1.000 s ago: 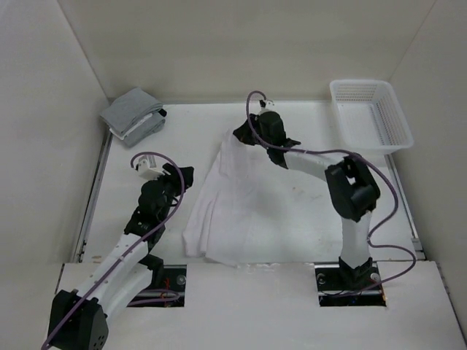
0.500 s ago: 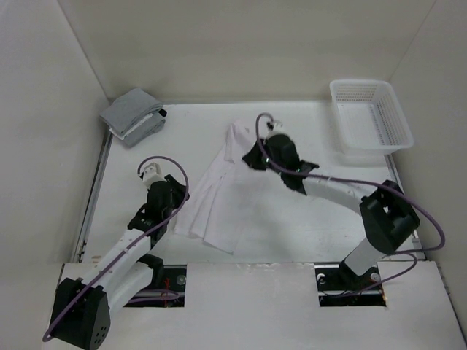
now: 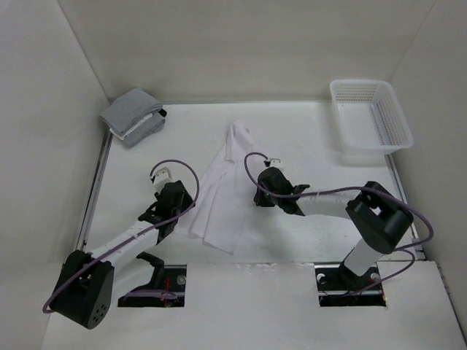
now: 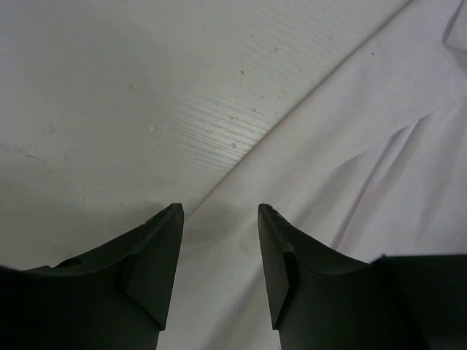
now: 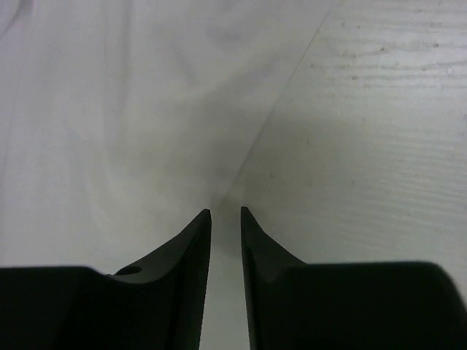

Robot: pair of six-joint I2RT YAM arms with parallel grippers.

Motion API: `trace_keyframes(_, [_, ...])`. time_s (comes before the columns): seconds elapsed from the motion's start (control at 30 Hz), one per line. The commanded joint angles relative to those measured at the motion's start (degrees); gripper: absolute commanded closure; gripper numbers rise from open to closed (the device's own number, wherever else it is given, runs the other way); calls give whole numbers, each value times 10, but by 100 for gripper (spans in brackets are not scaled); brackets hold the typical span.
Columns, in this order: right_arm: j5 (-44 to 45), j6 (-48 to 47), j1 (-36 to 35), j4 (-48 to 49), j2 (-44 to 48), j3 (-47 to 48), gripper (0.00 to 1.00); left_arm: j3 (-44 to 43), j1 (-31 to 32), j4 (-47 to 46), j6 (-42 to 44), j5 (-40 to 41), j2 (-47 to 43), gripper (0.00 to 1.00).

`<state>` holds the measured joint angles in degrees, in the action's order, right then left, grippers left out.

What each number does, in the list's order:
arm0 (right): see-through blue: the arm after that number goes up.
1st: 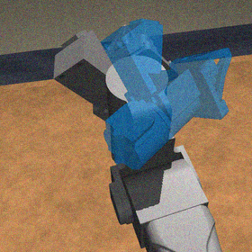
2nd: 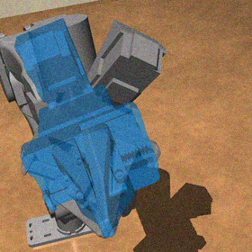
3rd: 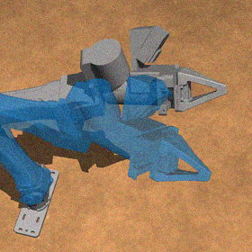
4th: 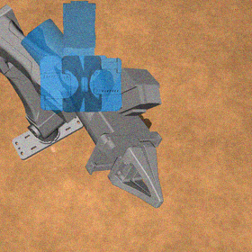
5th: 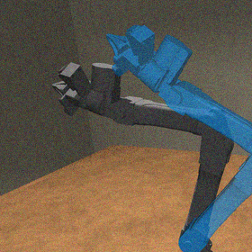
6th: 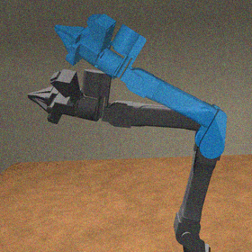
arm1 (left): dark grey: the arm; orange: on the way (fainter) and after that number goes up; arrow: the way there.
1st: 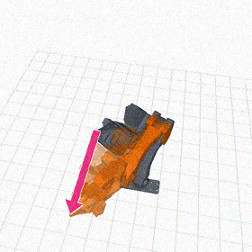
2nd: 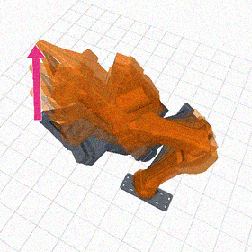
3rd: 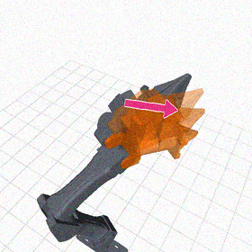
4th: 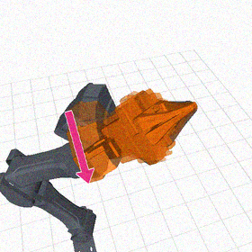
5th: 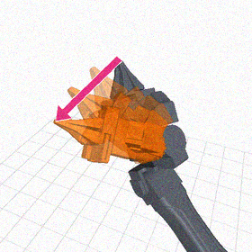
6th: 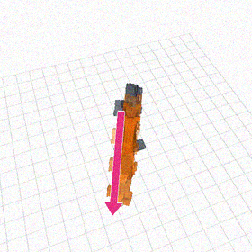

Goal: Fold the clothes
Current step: Flatten the tank top out

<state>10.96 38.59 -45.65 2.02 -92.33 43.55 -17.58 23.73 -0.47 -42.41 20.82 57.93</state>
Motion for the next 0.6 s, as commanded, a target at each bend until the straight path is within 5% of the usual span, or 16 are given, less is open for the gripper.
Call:
trace_keyframes(0.0, [10, 2, 31, 23, -49, 60, 84, -10, 14, -66, 3, 5, 15, 56])
trace_keyframes(0.03, [11, 2, 59, 20, -70, 81, 94, -11, 19, -76, 2, 3, 22, 56])
trace_keyframes(0.17, [9, 4, 126, 22, -79, 109, 100, -16, 26, -92, 3, -4, 35, 56])
trace_keyframes(0.57, [-26, 8, 274, 103, -66, 131, 96, -44, 39, -55, 28, -46, 28, 55])
